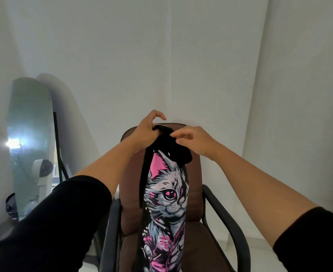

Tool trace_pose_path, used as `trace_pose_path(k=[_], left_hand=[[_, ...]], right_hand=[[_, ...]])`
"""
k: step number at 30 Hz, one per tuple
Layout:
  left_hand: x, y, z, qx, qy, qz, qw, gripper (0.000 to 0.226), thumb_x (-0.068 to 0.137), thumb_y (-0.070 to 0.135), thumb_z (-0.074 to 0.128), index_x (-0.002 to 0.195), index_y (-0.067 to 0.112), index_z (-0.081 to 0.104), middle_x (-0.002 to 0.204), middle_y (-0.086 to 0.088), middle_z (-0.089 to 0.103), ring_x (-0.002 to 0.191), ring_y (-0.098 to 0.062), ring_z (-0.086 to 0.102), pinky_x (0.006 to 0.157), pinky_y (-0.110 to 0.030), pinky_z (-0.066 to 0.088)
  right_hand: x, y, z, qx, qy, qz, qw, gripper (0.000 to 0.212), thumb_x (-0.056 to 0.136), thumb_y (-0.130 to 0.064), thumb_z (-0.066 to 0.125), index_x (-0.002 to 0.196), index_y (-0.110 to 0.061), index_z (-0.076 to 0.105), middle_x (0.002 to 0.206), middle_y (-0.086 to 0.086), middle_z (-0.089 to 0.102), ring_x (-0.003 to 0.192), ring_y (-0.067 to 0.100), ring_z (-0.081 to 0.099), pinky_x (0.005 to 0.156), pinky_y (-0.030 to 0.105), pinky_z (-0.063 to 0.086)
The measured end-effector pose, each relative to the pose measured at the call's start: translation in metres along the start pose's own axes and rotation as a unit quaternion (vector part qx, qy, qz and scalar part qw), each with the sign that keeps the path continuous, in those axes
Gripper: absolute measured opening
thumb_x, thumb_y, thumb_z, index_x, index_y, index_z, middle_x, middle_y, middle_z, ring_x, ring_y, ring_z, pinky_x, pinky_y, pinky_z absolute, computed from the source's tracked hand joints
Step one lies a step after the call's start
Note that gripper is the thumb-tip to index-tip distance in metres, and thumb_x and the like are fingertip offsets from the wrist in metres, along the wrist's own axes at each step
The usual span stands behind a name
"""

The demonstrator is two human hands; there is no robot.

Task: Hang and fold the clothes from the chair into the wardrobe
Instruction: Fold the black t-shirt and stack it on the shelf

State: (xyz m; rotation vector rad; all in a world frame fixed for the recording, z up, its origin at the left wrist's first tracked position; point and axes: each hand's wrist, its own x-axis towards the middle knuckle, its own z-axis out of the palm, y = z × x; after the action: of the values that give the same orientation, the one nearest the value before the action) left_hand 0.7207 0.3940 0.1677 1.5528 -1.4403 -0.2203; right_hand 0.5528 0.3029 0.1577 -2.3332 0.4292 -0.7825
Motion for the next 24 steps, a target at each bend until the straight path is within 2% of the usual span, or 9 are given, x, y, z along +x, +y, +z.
trace_pose_path(k=[2,5,8,11,14,17,21,22,24], left_hand=[[0.002,0.003,0.001,-0.002,-0.005,0.005,1.0,0.039,0.088,-0.011,0.038,0.101,0.026,0.043,0.085,-0.028,0.064,0.062,-0.026,0.054,0.052,-0.029,0.046],[0.004,0.004,-0.001,-0.01,-0.007,0.004,1.0,0.042,0.088,-0.011,0.039,0.099,0.029,0.045,0.091,-0.026,0.067,0.063,-0.026,0.053,0.056,-0.033,0.045],[0.006,0.002,-0.005,-0.018,-0.007,0.002,1.0,0.043,0.087,-0.011,0.042,0.104,0.028,0.047,0.091,-0.012,0.072,0.068,-0.029,0.059,0.065,-0.041,0.051],[0.005,0.004,-0.008,-0.01,-0.015,0.007,1.0,0.041,0.089,-0.006,0.047,0.106,0.031,0.049,0.093,-0.013,0.072,0.071,-0.031,0.062,0.073,-0.047,0.054],[0.003,0.003,-0.012,0.036,-0.045,0.011,0.998,0.038,0.09,0.0,0.051,0.107,0.034,0.048,0.091,-0.015,0.071,0.071,-0.031,0.064,0.074,-0.043,0.056],[0.002,-0.002,-0.016,0.125,-0.09,0.007,0.988,0.039,0.088,0.002,0.051,0.106,0.036,0.045,0.087,-0.011,0.071,0.073,-0.029,0.064,0.073,-0.037,0.055],[0.001,-0.007,-0.016,0.189,-0.101,0.012,0.977,0.044,0.084,-0.006,0.046,0.103,0.034,0.04,0.091,0.002,0.068,0.076,-0.019,0.061,0.066,-0.024,0.048],[0.001,-0.008,-0.016,0.19,-0.097,0.014,0.977,0.046,0.083,-0.008,0.044,0.1,0.034,0.04,0.093,0.003,0.068,0.079,-0.019,0.062,0.067,-0.023,0.049],[-0.001,-0.011,-0.016,0.18,-0.09,0.018,0.979,0.046,0.082,-0.009,0.044,0.093,0.036,0.04,0.094,0.004,0.067,0.083,-0.017,0.062,0.067,-0.023,0.05]], right_hand=[[0.004,0.002,0.003,-0.066,0.007,-0.019,0.998,0.027,0.093,-0.013,0.054,0.11,-0.028,0.068,0.106,0.007,0.057,0.089,0.018,0.056,0.088,0.027,0.045],[0.009,0.001,0.004,-0.127,0.037,-0.039,0.99,0.03,0.096,-0.011,0.047,0.113,-0.025,0.066,0.11,0.001,0.044,0.095,0.012,0.047,0.09,0.02,0.037],[0.011,-0.001,0.005,-0.17,0.053,-0.082,0.981,0.025,0.092,-0.011,0.052,0.112,-0.018,0.066,0.112,0.001,0.061,0.099,0.014,0.055,0.091,0.024,0.041],[0.015,-0.002,0.008,-0.149,0.104,-0.048,0.982,0.017,0.087,-0.015,0.061,0.101,-0.016,0.069,0.094,0.001,0.069,0.087,0.018,0.061,0.082,0.026,0.048],[0.019,0.0,0.002,-0.125,0.126,-0.022,0.984,0.012,0.082,-0.012,0.062,0.089,-0.018,0.071,0.074,-0.01,0.061,0.075,0.012,0.056,0.066,0.01,0.04],[0.021,-0.002,-0.008,-0.085,0.1,-0.008,0.991,0.016,0.085,-0.008,0.061,0.084,-0.021,0.071,0.081,-0.01,0.064,0.083,0.011,0.058,0.072,0.008,0.039],[0.024,0.003,-0.012,-0.054,0.038,0.012,0.998,0.034,0.092,-0.008,0.052,0.076,-0.032,0.071,0.095,0.018,0.069,0.091,0.037,0.062,0.085,0.041,0.051],[0.023,0.005,-0.014,-0.062,0.02,0.013,0.998,0.039,0.094,-0.006,0.048,0.08,-0.033,0.072,0.098,0.022,0.067,0.09,0.04,0.061,0.084,0.041,0.051],[0.02,0.007,-0.016,-0.132,-0.038,0.007,0.99,0.047,0.095,0.001,0.037,0.099,-0.029,0.072,0.1,0.013,0.063,0.084,0.027,0.055,0.076,0.024,0.045]])
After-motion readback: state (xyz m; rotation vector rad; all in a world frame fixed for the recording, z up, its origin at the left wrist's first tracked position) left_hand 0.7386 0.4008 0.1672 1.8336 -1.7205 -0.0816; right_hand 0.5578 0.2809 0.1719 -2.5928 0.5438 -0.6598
